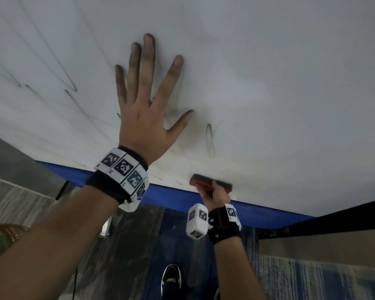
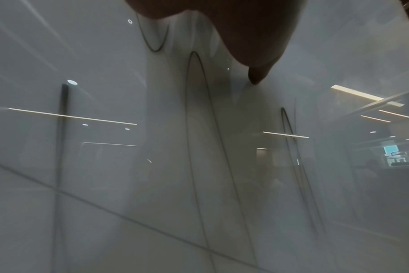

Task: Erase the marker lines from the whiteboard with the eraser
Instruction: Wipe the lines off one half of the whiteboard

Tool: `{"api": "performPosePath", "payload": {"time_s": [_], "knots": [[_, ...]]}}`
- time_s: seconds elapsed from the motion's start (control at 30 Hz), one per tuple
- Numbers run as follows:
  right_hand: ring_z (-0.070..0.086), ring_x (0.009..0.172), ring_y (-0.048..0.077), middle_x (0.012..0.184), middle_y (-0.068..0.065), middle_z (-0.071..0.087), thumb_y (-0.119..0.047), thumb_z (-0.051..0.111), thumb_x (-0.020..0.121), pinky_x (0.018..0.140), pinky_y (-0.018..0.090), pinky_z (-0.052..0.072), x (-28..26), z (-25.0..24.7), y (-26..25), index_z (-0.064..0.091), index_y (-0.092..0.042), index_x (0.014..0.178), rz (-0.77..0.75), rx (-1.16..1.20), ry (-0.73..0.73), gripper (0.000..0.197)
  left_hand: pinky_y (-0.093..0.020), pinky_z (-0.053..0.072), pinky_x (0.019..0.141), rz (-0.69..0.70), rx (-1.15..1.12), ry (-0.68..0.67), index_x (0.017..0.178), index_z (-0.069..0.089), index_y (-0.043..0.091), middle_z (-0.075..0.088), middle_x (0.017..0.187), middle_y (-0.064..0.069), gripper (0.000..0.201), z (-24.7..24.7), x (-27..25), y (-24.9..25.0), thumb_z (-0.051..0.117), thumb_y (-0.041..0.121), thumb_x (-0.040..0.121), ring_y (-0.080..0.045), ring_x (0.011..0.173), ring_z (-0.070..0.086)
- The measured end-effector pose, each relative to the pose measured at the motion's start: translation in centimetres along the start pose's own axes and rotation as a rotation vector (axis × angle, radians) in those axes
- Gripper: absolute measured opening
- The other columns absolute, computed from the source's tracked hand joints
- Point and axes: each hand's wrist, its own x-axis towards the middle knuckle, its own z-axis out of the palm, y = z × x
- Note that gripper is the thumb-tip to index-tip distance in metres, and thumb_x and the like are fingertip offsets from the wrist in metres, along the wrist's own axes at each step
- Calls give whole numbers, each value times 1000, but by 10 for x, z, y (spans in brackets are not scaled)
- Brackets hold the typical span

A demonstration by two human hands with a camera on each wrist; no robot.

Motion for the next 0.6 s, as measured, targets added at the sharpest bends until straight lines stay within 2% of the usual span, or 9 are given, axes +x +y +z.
{"api": "performPosePath", "payload": {"time_s": [0.07, 0.1, 0.17, 0.27, 0.3, 0.37, 0.43, 0.5, 0.6], "knots": [[42, 135, 53, 151, 30, 43, 2, 44, 105, 87, 57, 58, 15, -5, 12, 53, 3, 110, 147, -10, 34, 10, -67, 18, 121, -5, -1, -15, 155, 39, 12, 25, 159, -35, 76, -2, -2, 0, 59, 57, 97, -51, 151, 21], [39, 138, 53, 152, 28, 42, 1, 42, 106, 102, 61, 48, 22, -6, 17, 54, 1, 105, 174, -3, 52, 12, -67, 18, 121, -7, 8, -23, 155, 38, 13, 25, 160, -34, 76, -2, -1, 1, 58, 58, 98, -50, 151, 21], [41, 138, 50, 152, 26, 44, 1, 45, 106, 110, 61, 40, 24, -3, 25, 55, 1, 110, 184, -62, 25, 11, -67, 19, 121, -17, 21, -33, 156, 36, 13, 24, 160, -34, 76, -3, -1, 3, 56, 59, 98, -50, 151, 20], [57, 118, 48, 140, 29, 53, 6, 56, 99, 92, 57, 56, -10, 6, 20, 52, 5, 123, 35, -135, 18, 24, -67, 21, 120, -23, 37, -36, 156, 36, 15, 25, 161, -32, 76, -5, -1, 6, 56, 60, 98, -49, 152, 21], [61, 109, 45, 135, 28, 55, 7, 58, 97, 80, 54, 61, -21, 13, 15, 47, 3, 130, -49, -103, 13, 35, -66, 22, 119, -14, 46, -31, 156, 36, 16, 25, 161, -32, 75, -6, -2, 4, 56, 60, 98, -48, 152, 21], [63, 108, 38, 128, 21, 54, 5, 59, 98, 64, 46, 65, -50, 29, 6, 36, -9, 131, -229, -32, -75, 43, -65, 23, 119, 6, 55, -24, 156, 35, 18, 25, 161, -30, 74, -7, -4, -2, 57, 58, 98, -47, 152, 22], [62, 111, 31, 125, 16, 52, 0, 60, 99, 64, 42, 65, -77, 44, 4, 32, -18, 123, -295, 7, -151, 41, -65, 22, 119, 20, 42, -18, 157, 35, 19, 24, 162, -29, 72, -7, -4, -5, 58, 54, 99, -46, 152, 21], [62, 114, 33, 127, 16, 51, -2, 62, 99, 64, 43, 65, -76, 54, 13, 31, -19, 122, -254, 25, -132, 42, -65, 22, 119, 19, 31, -13, 157, 34, 20, 23, 162, -29, 70, -6, -5, -4, 59, 50, 99, -46, 153, 20], [62, 109, 40, 133, 25, 53, 5, 59, 98, 69, 50, 63, -49, 51, 38, 40, -5, 133, -89, -10, -80, 41, -64, 23, 120, 20, 48, -11, 157, 35, 21, 24, 163, -27, 68, -5, -1, -5, 58, 51, 100, -44, 153, 21]]}}
